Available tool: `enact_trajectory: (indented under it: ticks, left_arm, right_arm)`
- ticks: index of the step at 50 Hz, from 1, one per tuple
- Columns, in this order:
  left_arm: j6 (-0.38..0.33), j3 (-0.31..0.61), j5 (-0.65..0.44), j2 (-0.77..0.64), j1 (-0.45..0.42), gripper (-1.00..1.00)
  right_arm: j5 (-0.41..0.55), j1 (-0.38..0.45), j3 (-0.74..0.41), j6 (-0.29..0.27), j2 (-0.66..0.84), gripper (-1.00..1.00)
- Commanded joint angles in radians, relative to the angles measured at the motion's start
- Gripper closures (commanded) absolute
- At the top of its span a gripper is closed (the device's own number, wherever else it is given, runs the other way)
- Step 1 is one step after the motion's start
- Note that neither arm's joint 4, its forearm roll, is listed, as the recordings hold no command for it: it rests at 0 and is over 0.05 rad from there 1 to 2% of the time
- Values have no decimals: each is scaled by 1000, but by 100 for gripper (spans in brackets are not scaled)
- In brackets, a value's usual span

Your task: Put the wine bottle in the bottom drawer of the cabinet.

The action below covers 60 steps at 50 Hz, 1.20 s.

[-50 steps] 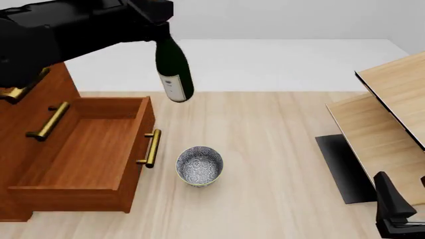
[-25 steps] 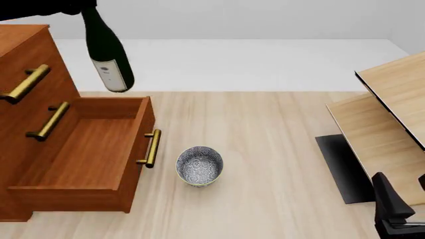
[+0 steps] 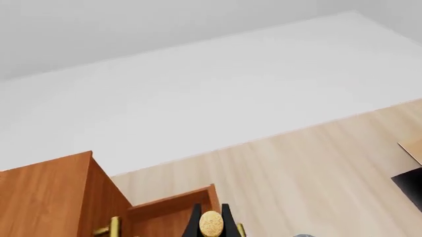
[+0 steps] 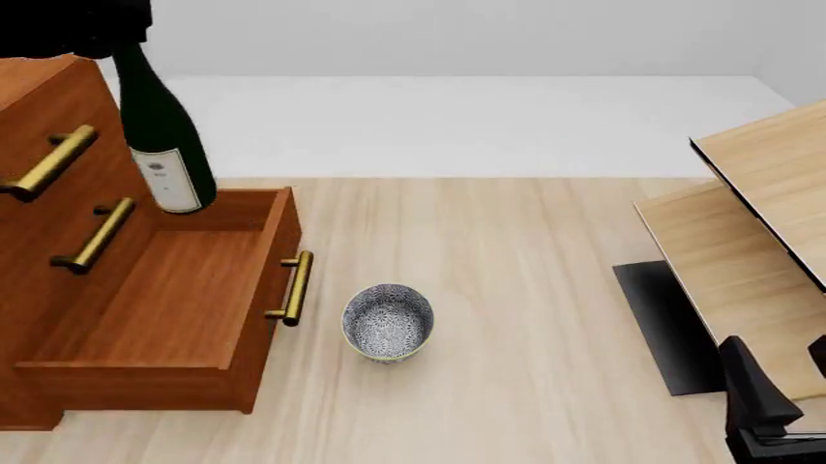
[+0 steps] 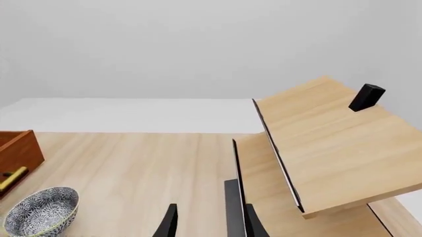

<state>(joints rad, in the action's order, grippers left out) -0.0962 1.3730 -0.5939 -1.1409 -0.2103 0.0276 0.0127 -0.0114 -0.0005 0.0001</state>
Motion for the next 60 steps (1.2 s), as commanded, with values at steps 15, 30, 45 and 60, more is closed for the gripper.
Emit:
enact_trajectory:
  ticks: [15,30,45,60]
  left_arm:
    - [-18,-218,104,75,49,100]
    - [-2,-310,166,87,55,100]
    - [20,-371,194,95,67,100]
    - [39,-411,206,95,80,100]
  right_arm:
    - [-3,3,4,-3,0,-100]
    - [-3,-4,4,3,0,-100]
    - [-2,-8,1,5,0,-100]
    - [-1,-7,0,2,0,-100]
